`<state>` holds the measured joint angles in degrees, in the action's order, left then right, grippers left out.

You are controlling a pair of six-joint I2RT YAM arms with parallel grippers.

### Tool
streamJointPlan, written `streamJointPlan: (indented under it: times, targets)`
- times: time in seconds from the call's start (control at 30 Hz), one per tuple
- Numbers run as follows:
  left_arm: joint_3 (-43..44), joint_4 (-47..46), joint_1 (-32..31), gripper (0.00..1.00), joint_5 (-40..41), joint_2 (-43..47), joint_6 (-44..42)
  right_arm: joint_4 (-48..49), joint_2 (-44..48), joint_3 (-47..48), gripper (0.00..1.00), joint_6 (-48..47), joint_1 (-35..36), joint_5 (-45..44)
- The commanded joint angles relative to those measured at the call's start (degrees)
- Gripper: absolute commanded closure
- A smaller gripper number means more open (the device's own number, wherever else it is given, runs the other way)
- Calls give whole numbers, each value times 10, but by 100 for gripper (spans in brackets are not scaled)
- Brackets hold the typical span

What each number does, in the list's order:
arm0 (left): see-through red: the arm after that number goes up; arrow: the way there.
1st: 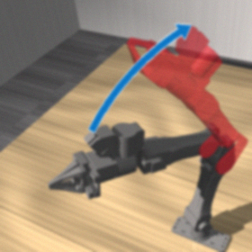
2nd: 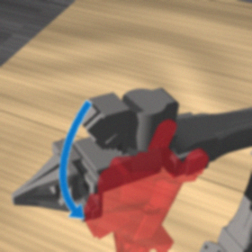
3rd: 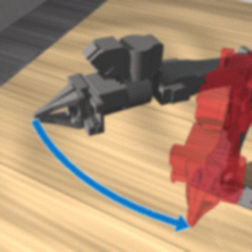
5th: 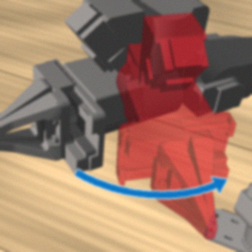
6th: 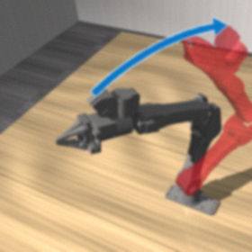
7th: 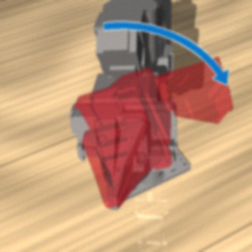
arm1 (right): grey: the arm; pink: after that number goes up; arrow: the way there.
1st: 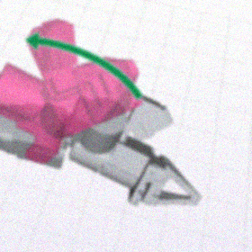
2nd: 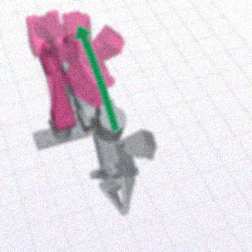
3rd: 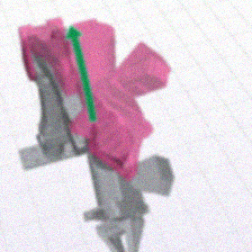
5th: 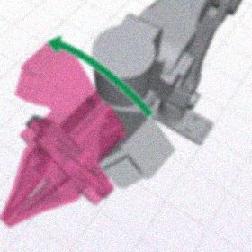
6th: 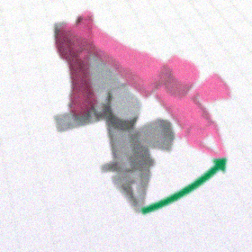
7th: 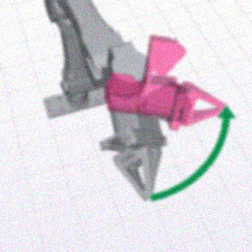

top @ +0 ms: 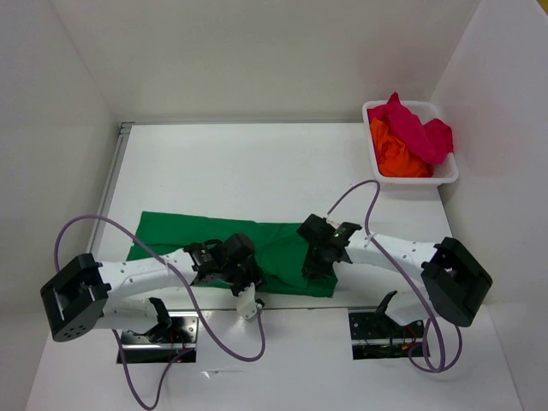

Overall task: Fold and stack the t-shirts
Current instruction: Fold the other side of the tshirt into a rectangle

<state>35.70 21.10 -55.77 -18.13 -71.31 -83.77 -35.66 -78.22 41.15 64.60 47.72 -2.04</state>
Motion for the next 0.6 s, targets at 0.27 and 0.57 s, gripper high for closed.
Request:
streamJointPlan:
  times: [0.27, 0.57]
  targets:
    - [0, -52, -3, 53, 12, -44, -39, 16, 21, -12, 70, -4, -2, 6]
    - [-12, -88, -3, 61, 36, -67, -71, 16, 38, -18, 70, -4, -2, 12]
